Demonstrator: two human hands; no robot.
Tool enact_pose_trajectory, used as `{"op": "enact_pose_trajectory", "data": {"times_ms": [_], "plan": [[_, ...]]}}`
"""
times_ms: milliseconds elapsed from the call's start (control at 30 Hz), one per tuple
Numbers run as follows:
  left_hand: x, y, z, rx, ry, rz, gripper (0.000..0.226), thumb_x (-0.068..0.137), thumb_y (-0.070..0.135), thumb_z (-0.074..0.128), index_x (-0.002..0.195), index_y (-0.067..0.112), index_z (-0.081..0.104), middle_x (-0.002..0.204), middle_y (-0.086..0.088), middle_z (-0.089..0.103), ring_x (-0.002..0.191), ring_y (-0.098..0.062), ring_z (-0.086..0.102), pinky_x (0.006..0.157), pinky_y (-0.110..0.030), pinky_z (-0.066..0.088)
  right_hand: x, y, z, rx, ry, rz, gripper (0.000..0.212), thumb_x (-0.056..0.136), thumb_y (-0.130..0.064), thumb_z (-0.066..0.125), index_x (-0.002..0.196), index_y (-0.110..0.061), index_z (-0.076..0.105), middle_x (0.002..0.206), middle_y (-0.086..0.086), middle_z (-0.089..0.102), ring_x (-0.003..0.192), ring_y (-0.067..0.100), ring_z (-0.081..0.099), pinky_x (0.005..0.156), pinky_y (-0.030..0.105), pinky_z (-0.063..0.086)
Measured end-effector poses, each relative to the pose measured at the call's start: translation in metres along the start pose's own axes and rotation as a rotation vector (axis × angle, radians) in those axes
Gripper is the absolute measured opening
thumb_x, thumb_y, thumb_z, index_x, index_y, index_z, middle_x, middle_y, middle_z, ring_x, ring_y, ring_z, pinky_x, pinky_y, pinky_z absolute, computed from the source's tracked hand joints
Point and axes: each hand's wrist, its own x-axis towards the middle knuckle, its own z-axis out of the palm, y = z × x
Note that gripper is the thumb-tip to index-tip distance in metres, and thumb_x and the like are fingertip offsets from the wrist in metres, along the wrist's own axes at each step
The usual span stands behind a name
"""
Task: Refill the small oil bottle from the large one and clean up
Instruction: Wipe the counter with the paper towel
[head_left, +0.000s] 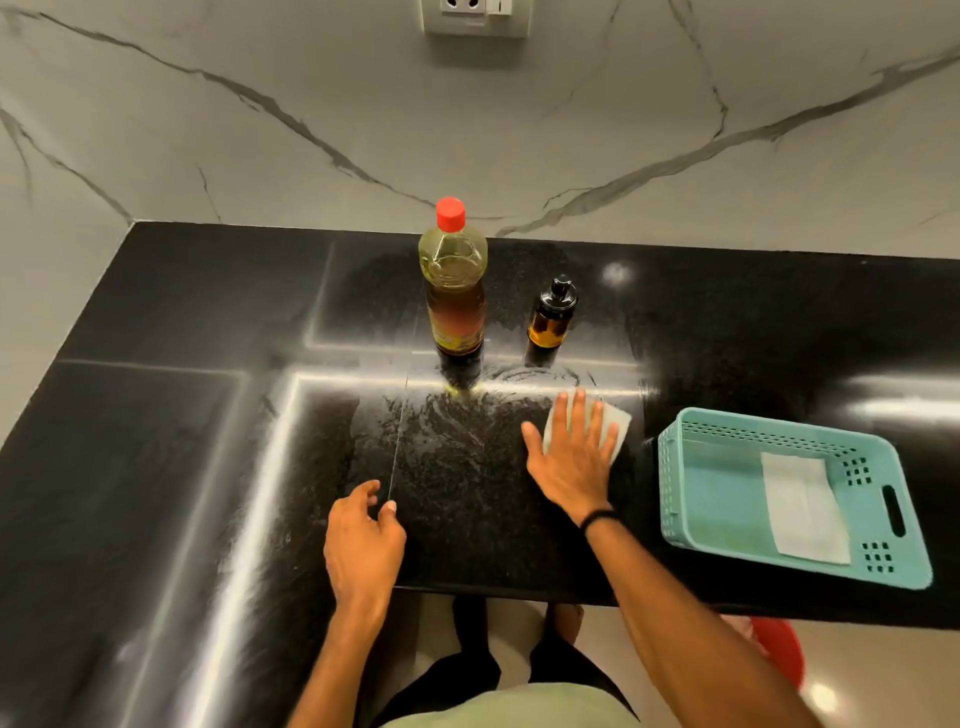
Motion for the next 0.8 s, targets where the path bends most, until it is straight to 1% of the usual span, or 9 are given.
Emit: {"op": "enact_pose_trajectory", "data": {"times_ms": [100,167,233,367,433,533,667,733,800], "plan": [[0.001,-0.008,-0.002,0.089,-0.052,0.019,0.048,0.088,0.021,0.068,0.135,0.016,0.056,0.122,-0.011,0.059,0.105,-0.027,0.060,0.091,-0.043,0.050,-0.011,-0.044,0.013,0.030,-0.040,-0.131,0.083,0.092,-0.071,0.014,0.157,-0.021,-0.001,0.164,0.004,-0.013,0.150,0.029,-0.015,0.120,0.056,-0.007],[0.002,-0.016,-0.005,0.219,-0.077,0.051,0.060,0.083,0.022,0.074,0.139,0.018,0.052,0.127,-0.015,0.055,0.115,-0.034,0.052,0.099,-0.045,0.043,-0.063,-0.051,0.033,-0.019,-0.073,-0.314,0.081,0.093,-0.071,0.017,0.157,-0.024,0.001,0.164,0.000,-0.012,0.151,0.027,-0.015,0.120,0.056,-0.002],[0.005,-0.020,-0.011,0.311,-0.106,0.039,0.070,0.081,0.025,0.076,0.144,0.023,0.046,0.135,-0.015,0.049,0.121,-0.037,0.045,0.103,-0.045,0.039,-0.098,-0.030,0.039,-0.030,-0.067,-0.381,0.079,0.093,-0.071,0.019,0.157,-0.029,0.002,0.165,-0.004,-0.008,0.152,0.024,-0.010,0.120,0.056,0.004],[0.006,-0.024,-0.018,0.343,-0.206,0.007,0.071,0.085,0.022,0.069,0.149,0.029,0.038,0.149,-0.011,0.031,0.130,-0.035,0.034,0.103,-0.042,0.042,-0.045,0.016,0.014,-0.114,-0.007,-0.160,0.080,0.092,-0.070,0.020,0.157,-0.027,0.002,0.165,0.000,-0.003,0.152,0.028,-0.002,0.120,0.056,0.005],[0.006,-0.027,-0.022,0.325,-0.234,0.014,0.070,0.086,0.013,0.063,0.149,0.027,0.037,0.149,-0.010,0.028,0.130,-0.034,0.032,0.103,-0.038,0.041,-0.005,0.005,0.000,-0.077,-0.018,-0.081,0.082,0.092,-0.070,0.017,0.157,-0.024,0.002,0.165,0.003,-0.003,0.152,0.029,-0.004,0.120,0.057,0.003],[0.009,-0.030,-0.027,0.303,-0.269,0.020,0.073,0.083,0.003,0.056,0.149,0.027,0.037,0.149,-0.011,0.026,0.129,-0.034,0.032,0.102,-0.035,0.038,0.023,-0.042,0.002,-0.014,-0.001,-0.084,0.085,0.090,-0.073,0.015,0.157,-0.024,0.000,0.165,0.003,-0.006,0.151,0.028,-0.008,0.120,0.055,-0.003],[0.014,-0.035,-0.026,0.324,-0.270,0.037,0.076,0.077,0.000,0.055,0.148,0.026,0.041,0.144,-0.012,0.030,0.125,-0.034,0.035,0.107,-0.036,0.033,-0.025,-0.107,0.031,-0.043,-0.083,-0.414,0.082,0.092,-0.071,0.018,0.157,-0.024,0.004,0.165,0.003,-0.006,0.151,0.028,-0.010,0.120,0.057,0.001],[0.015,-0.037,-0.026,0.344,-0.275,0.051,0.078,0.076,0.001,0.056,0.148,0.026,0.040,0.143,-0.011,0.032,0.125,-0.033,0.036,0.108,-0.035,0.031,-0.078,-0.104,0.048,-0.038,-0.147,-0.553,0.077,0.094,-0.068,0.022,0.157,-0.028,0.003,0.165,-0.003,-0.009,0.150,0.022,-0.016,0.120,0.054,0.002],[0.017,-0.038,-0.028,0.342,-0.285,0.055,0.078,0.077,0.001,0.056,0.148,0.029,0.039,0.144,-0.010,0.030,0.124,-0.032,0.036,0.107,-0.034,0.032,-0.109,-0.077,0.051,-0.021,-0.149,-0.583,0.074,0.095,-0.067,0.024,0.156,-0.033,0.000,0.164,-0.009,-0.012,0.150,0.018,-0.018,0.120,0.052,0.001]]}}
